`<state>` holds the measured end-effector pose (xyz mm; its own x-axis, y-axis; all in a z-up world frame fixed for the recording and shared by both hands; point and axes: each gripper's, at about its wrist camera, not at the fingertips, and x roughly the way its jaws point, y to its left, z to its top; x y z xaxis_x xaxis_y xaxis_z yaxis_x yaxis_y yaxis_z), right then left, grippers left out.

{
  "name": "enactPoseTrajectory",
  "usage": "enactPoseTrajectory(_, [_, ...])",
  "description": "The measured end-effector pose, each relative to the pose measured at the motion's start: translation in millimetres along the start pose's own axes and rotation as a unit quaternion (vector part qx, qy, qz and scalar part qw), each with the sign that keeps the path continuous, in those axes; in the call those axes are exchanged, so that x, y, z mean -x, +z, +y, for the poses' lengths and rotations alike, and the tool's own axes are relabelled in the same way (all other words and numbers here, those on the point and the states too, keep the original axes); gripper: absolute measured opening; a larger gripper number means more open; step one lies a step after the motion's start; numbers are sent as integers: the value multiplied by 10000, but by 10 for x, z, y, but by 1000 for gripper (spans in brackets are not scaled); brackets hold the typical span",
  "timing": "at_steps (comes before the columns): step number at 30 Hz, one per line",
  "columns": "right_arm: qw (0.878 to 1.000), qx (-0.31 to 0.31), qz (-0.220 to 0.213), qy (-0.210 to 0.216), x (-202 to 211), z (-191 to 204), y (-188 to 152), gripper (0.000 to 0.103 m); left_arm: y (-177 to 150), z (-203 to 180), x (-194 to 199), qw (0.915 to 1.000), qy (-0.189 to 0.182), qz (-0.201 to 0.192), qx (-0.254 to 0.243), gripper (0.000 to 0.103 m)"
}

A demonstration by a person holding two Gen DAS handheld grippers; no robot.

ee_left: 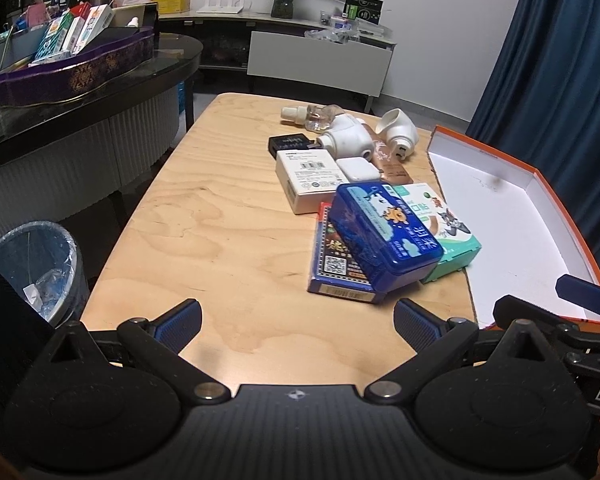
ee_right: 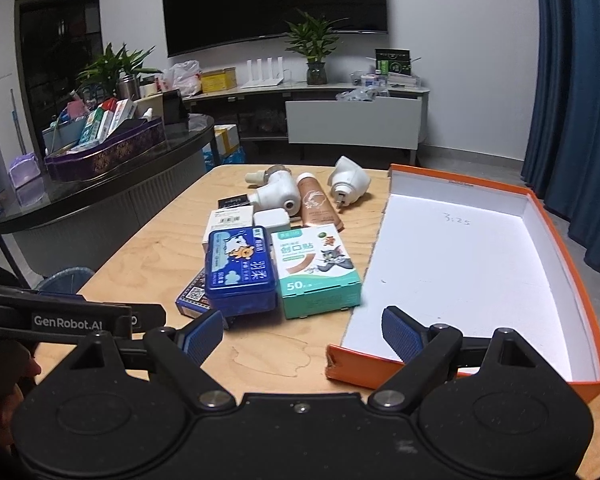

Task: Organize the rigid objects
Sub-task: 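Move both grippers toward the pile of boxes on the table, then grasp the blue tin box with the right gripper while the left gripper grasps the white adapter box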

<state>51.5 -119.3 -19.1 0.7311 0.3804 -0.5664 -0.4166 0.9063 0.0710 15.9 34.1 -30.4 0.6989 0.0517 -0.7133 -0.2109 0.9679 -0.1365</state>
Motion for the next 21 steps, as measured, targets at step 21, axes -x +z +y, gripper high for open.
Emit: enactPoseTrajectory(21, [9945, 920, 402, 310, -873, 405, 396, 102, 192, 500, -127, 9974, 148, -53, 701, 103])
